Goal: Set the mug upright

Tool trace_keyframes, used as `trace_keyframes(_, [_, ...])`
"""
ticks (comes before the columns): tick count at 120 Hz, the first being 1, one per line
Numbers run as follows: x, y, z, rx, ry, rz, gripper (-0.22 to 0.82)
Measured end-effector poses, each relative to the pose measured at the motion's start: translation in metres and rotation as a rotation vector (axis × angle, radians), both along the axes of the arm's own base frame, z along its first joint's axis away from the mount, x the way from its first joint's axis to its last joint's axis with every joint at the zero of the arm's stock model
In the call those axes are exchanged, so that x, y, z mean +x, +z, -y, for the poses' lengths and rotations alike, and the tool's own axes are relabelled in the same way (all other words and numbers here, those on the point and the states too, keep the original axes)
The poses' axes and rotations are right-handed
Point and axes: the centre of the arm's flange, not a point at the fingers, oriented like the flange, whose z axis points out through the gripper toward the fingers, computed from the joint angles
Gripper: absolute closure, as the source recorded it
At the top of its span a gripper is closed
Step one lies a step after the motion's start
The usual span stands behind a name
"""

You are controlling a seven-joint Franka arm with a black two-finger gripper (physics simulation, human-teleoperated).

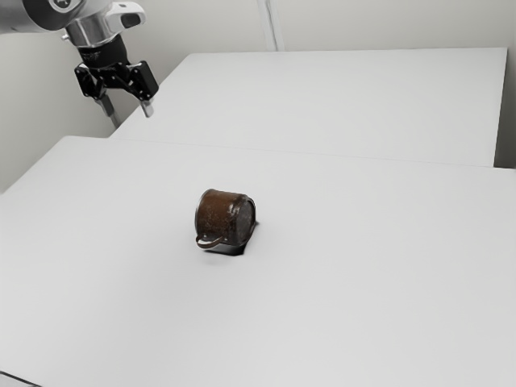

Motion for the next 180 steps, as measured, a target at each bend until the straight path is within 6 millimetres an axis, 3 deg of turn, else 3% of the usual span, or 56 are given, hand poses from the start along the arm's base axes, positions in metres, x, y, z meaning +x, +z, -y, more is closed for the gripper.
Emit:
trace_keyframes(13, [0.002, -0.006, 0.001, -0.017, -0.004, -0.002, 0.00])
trace_keyframes(24, [0.013, -0.030, 0.001, -0.075, 0.005, -0.022, 0.00])
trace_keyframes(33, [0.019, -0.072, -0.005, -0.193, 0.024, -0.056, 0.00])
trace_keyframes(40, [0.020, -0.111, -0.021, -0.321, 0.062, -0.076, 0.00])
trace_keyframes(55, [0.024, -0.187, -0.096, -0.606, 0.219, -0.053, 0.00])
trace_keyframes(60, [0.020, -0.206, -0.111, -0.706, 0.253, -0.029, 0.00])
trace_keyframes(72, [0.011, -0.249, -0.116, -0.918, 0.275, 0.029, 0.00])
trace_keyframes(94, [0.020, -0.305, -0.107, -1.145, 0.227, 0.156, 0.00])
trace_keyframes(111, [0.025, -0.330, -0.102, -1.213, 0.158, 0.239, 0.00])
trace_keyframes(144, [0.024, -0.354, -0.103, -1.232, 0.028, 0.351, 0.00])
trace_keyframes(163, [0.007, -0.378, -0.097, -1.256, 0.016, 0.373, 0.00])
trace_keyframes(180, [0.005, -0.381, -0.090, -1.271, -0.015, 0.415, 0.00])
